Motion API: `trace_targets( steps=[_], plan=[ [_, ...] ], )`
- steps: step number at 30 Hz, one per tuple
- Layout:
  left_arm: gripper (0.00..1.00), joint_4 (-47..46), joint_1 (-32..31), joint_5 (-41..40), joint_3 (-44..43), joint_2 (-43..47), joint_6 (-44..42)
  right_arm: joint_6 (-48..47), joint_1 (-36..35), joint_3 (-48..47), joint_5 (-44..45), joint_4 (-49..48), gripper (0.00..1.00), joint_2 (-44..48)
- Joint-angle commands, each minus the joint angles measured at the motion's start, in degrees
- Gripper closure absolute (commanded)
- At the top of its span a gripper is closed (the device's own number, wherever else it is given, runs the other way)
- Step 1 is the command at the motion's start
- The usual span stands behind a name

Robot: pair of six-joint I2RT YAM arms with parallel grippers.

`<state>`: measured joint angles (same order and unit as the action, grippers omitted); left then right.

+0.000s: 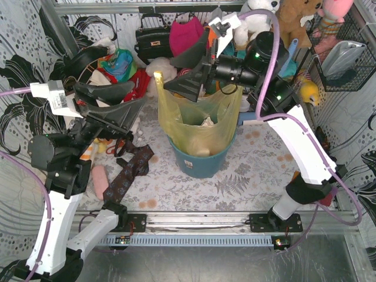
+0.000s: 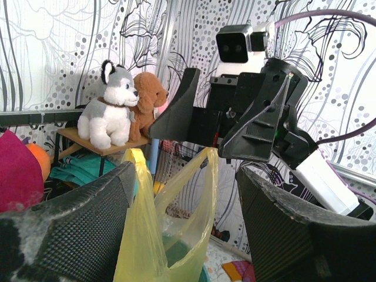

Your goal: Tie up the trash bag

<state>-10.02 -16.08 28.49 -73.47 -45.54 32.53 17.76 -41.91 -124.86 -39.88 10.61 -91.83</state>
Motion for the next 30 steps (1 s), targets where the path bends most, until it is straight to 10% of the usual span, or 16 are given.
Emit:
trace_targets(
  steps=[1,9,18,30],
  plan=[
    [0.21,-4.9,0.0,0.5,2.6,0.8,1.6,-3.9,-0.8,-6.4,-0.3,2.0,0.09,-4.5],
    [0.21,-7.6,0.0,2.5,4.8,1.5,3.0,-4.9,-1.5,-11.8,-2.5,3.0,0.18,-10.9],
    [0.21,-7.8,0.0,3.6,5.7,1.9,1.6,-3.4,-1.8,-9.9,-3.8,0.5,0.51,-10.8],
    [0.22,-15.6,0.0,7.9,6.7,-2.0,3.0,-3.4,-2.2,-4.2,-3.8,-1.5,0.50,-6.6]
  ],
)
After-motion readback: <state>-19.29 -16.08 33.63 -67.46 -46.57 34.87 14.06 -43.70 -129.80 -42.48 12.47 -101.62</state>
